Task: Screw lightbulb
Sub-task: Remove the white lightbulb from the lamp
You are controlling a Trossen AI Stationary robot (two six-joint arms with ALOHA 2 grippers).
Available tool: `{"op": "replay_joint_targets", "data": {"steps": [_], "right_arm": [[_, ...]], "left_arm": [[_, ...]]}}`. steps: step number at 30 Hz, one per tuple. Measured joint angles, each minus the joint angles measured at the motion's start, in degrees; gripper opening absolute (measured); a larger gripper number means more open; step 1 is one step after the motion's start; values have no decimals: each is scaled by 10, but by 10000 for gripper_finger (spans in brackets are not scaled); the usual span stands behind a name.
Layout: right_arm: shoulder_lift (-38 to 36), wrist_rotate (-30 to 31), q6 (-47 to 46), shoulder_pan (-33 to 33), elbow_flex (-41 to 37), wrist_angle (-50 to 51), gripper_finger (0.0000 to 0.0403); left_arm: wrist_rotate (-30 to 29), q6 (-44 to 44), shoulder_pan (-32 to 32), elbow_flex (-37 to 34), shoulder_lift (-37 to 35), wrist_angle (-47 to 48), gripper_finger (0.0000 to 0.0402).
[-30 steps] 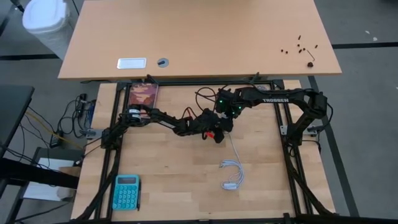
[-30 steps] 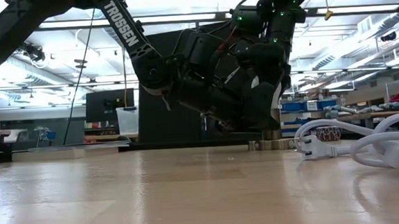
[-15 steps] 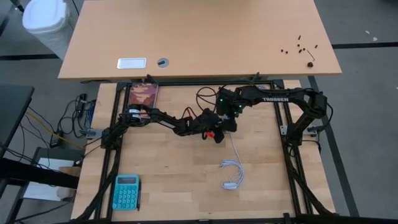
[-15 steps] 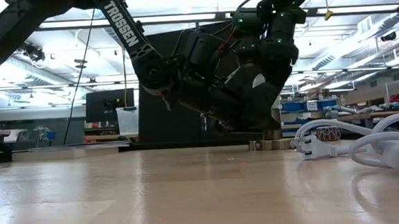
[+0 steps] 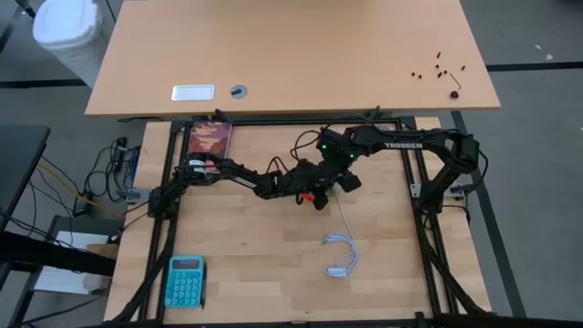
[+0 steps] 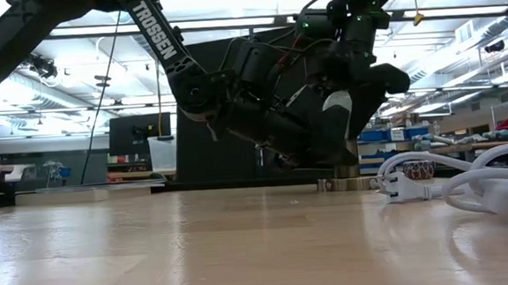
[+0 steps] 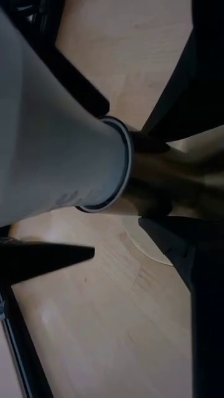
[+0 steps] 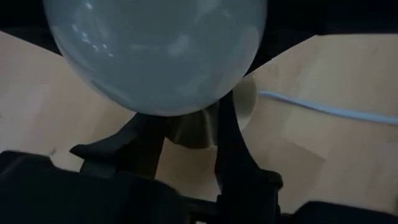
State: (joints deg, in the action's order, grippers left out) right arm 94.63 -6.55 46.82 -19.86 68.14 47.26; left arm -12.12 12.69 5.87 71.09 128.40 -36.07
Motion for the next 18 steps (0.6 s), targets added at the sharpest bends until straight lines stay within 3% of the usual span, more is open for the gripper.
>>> {"op": "replay_joint_targets", "data": {"steps": [3,8,18], "right_arm": [[0,16,5,0,0,-2,264],[-3,45,-78,8,0,4,274],[-6,20,-201,9,53,51,370]], "left_arm": [[0,0,0,0,0,0,186],[1,1,1,0,0,-1,186],[9,2,-1,0,0,-1,186]]}}
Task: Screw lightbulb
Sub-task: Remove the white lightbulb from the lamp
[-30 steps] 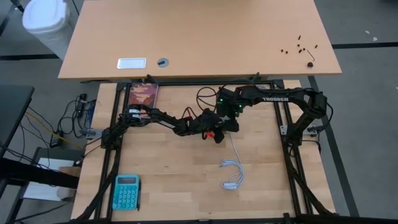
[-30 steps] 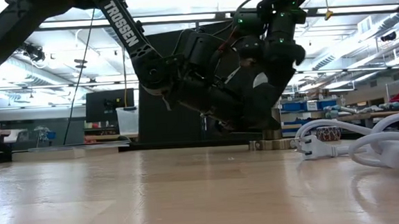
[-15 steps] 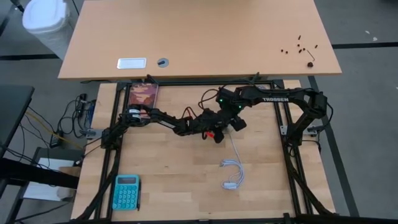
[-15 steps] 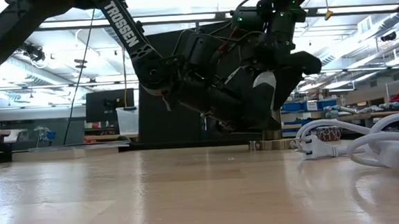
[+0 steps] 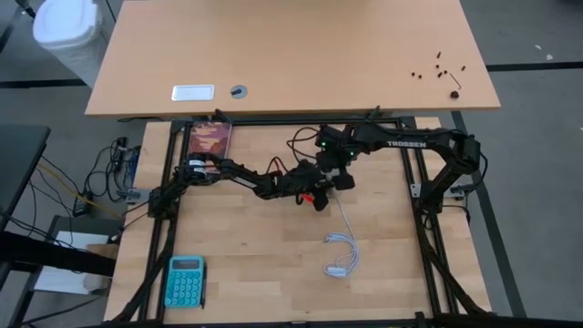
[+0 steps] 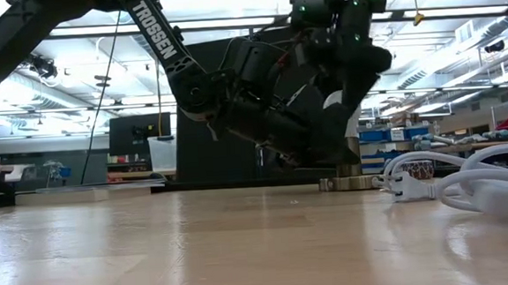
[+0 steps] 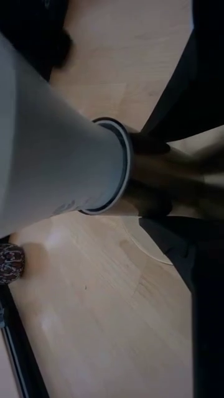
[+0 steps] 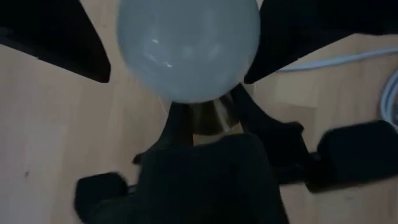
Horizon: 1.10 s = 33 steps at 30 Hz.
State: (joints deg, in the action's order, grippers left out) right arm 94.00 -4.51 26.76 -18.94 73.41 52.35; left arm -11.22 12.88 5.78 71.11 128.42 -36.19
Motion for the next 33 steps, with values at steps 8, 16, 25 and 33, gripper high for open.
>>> {"op": "replay_joint_targets", "data": {"steps": [8,16,25,33], "right_arm": [[-1,-13,-111,-1,53,74,386],[-1,-4,-369,-6,60,79,392],[-1,13,-517,-8,38,73,399],[-1,7,-575,-6,3,16,399]], "left_arm": [[-1,-4,0,0,0,1,186],[-2,-4,0,0,0,1,186],[-3,-2,0,0,0,1,186],[2,-2,1,0,0,1,186]]}}
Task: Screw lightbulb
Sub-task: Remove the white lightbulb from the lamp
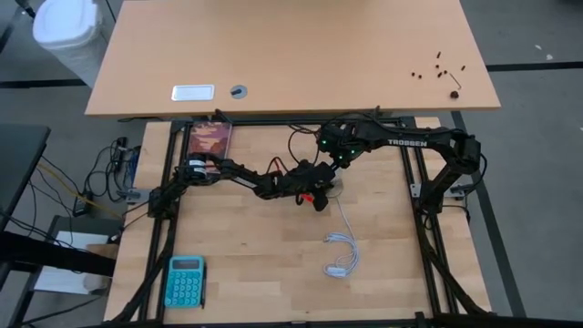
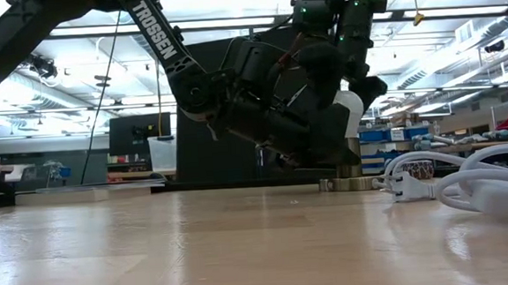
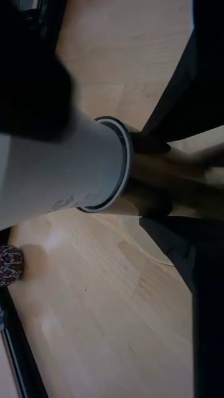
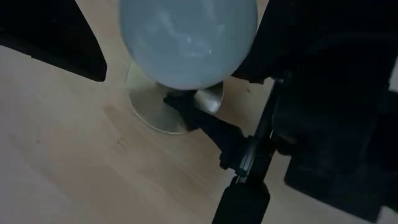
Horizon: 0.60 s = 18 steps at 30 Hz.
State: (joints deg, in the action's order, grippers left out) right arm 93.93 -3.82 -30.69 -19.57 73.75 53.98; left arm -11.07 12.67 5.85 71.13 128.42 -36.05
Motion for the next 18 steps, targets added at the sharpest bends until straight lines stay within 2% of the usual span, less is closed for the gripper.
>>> {"op": "replay_joint_targets", "data": {"steps": [12,18], "right_arm": [[0,-17,-56,0,-37,-38,392],[0,-27,-64,0,-67,-61,361]], "left_arm": [[1,-3,0,0,0,0,186],[2,-4,0,0,0,0,186]]}}
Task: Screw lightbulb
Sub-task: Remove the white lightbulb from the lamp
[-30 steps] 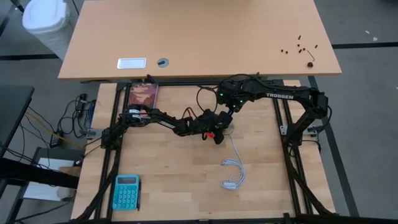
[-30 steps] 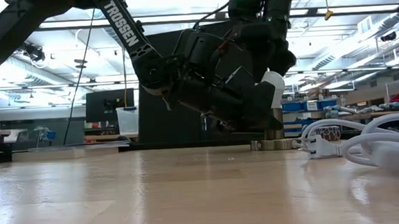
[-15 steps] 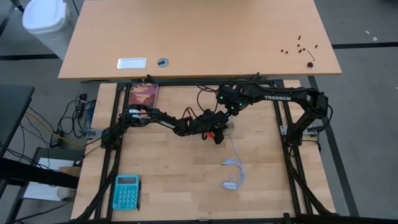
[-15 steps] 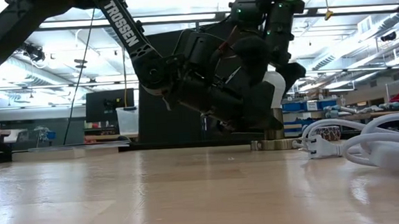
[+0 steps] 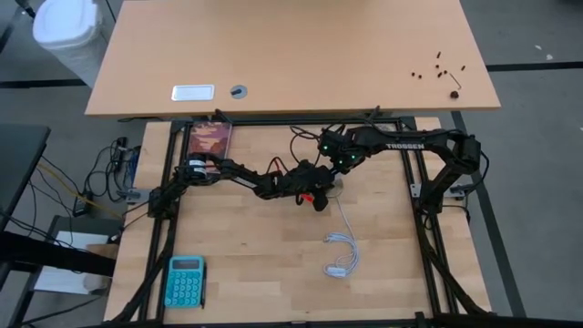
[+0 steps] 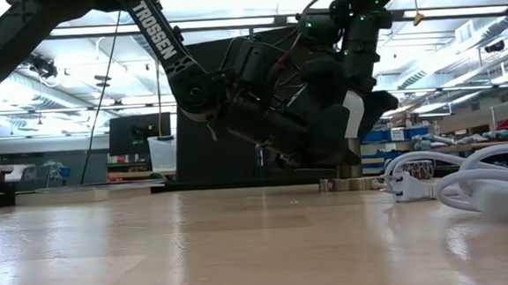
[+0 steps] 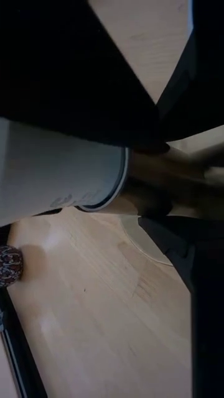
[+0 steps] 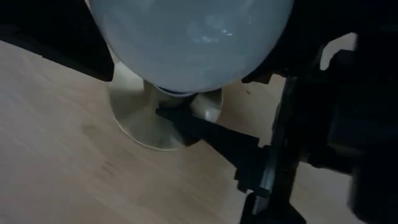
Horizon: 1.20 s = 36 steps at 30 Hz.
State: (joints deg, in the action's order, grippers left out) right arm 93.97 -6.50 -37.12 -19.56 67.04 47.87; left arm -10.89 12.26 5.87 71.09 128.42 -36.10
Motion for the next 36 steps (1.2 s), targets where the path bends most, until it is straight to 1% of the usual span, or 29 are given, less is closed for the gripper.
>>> {"op": "replay_joint_targets", "data": {"steps": [7,13,17,20,23,25,31,36], "right_arm": [[-2,-3,16,0,-11,-34,297],[-2,-9,18,0,-12,-37,252],[-1,-9,33,0,-12,-34,249],[-1,-12,71,0,-12,-33,253],[-1,-18,129,-3,-13,-29,265],[-1,-25,186,-4,-13,-28,265],[0,-49,438,-5,-13,-35,255],[1,-59,637,-5,-7,-34,270]], "left_arm": [[0,0,0,0,0,0,186],[0,0,0,0,0,0,186],[0,0,0,0,0,0,186],[0,0,0,0,0,0,186],[0,0,0,0,0,0,186],[0,0,0,0,0,0,186],[0,-1,0,0,0,1,186],[-1,0,0,0,0,1,186]]}}
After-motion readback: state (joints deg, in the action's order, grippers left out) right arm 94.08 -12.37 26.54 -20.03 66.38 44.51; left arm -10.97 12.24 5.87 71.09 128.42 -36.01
